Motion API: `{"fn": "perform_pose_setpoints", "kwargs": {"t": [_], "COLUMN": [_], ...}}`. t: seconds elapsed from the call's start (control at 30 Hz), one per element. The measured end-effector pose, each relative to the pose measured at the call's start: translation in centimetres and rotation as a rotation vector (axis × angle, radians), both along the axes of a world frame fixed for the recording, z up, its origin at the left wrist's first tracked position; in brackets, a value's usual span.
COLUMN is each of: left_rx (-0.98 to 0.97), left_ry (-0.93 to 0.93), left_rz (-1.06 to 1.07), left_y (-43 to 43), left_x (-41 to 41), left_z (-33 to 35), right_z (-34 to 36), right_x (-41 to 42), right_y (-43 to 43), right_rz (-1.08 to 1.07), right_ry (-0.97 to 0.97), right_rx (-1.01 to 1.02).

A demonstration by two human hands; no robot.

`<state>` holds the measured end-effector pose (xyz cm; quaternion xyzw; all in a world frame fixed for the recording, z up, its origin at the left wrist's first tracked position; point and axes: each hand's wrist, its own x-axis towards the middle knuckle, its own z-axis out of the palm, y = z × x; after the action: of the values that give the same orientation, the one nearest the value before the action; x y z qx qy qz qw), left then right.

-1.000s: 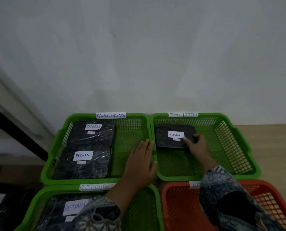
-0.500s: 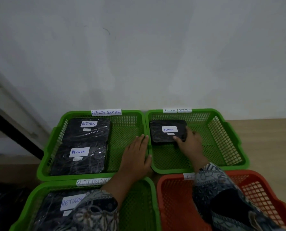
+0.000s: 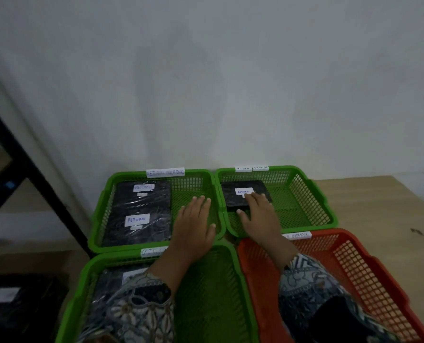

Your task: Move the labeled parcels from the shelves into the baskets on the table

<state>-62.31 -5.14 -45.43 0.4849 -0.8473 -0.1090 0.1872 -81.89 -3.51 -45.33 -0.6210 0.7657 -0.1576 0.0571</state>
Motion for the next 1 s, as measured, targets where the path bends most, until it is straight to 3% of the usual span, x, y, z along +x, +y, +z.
{"fn": "perform_pose_setpoints", "kwargs": {"t": [0.57, 1.0], "left_rx": [-0.177, -0.26], "left_ry": [0.0, 0.062], "left_rz": [0.093, 0.375], "left_y": [16.1, 24.4], "left_x": [28.6, 49.4], "left_z": [3.5, 4.9], "right_z": [4.1, 7.8], "right_x": [31.2, 51.4], "right_y": [16.3, 21.5], "right_rz": [0.354, 0.721], "right_ry": [0.011, -0.02], "right_rx": [-0.122, -0.348]}}
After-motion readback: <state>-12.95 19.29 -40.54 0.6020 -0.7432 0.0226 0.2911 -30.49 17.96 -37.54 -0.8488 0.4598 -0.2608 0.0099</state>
